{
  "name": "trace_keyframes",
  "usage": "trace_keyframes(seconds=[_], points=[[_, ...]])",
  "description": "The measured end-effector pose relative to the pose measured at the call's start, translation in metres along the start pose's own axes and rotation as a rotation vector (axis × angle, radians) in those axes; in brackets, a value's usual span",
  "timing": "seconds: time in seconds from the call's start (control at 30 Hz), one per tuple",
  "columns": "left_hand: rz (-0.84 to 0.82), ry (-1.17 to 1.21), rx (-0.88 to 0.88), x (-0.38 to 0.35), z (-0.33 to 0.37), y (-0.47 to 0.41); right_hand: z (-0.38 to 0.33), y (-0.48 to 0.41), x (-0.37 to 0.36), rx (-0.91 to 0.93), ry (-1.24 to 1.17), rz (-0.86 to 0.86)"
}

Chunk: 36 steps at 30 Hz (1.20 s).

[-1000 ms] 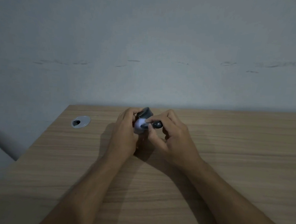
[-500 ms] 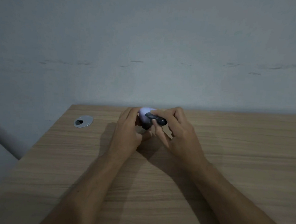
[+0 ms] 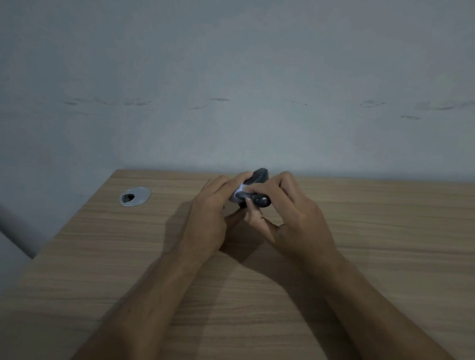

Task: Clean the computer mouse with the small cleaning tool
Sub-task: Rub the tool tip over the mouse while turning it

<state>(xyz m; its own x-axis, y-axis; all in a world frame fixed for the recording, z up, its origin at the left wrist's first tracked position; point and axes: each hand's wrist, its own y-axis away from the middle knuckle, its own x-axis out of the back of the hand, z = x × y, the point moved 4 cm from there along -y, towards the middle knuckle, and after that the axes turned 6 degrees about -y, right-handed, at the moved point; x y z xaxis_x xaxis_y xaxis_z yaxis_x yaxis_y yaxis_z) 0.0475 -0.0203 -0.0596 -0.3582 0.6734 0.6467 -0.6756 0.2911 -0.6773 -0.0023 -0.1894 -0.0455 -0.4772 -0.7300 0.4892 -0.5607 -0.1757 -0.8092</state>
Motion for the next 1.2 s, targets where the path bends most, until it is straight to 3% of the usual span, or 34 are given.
trace_keyframes(seconds=[0.33, 0.53, 0.7, 0.9, 1.03, 1.2], points=[[-0.029, -0.046, -0.081, 0.0, -0.004, -0.001, 0.04, 0.007, 0.011, -0.343, 0.004, 0.197], [0.016, -0.066, -0.047, 0.005, -0.007, -0.002, 0.027, 0.004, 0.009, -0.187, -0.041, 0.134], [-0.017, -0.006, -0.065, 0.003, -0.003, 0.0, 0.044, 0.008, 0.016, -0.365, -0.041, 0.196], [-0.054, 0.159, 0.134, -0.005, 0.0, 0.002, 0.011, 0.003, 0.003, -0.137, -0.064, 0.085], [-0.108, 0.367, 0.361, -0.006, -0.001, 0.007, 0.031, 0.004, 0.008, -0.289, -0.047, 0.197], [-0.134, 0.573, 0.465, -0.013, -0.003, 0.008, 0.046, 0.011, 0.017, -0.445, -0.05, 0.269]])
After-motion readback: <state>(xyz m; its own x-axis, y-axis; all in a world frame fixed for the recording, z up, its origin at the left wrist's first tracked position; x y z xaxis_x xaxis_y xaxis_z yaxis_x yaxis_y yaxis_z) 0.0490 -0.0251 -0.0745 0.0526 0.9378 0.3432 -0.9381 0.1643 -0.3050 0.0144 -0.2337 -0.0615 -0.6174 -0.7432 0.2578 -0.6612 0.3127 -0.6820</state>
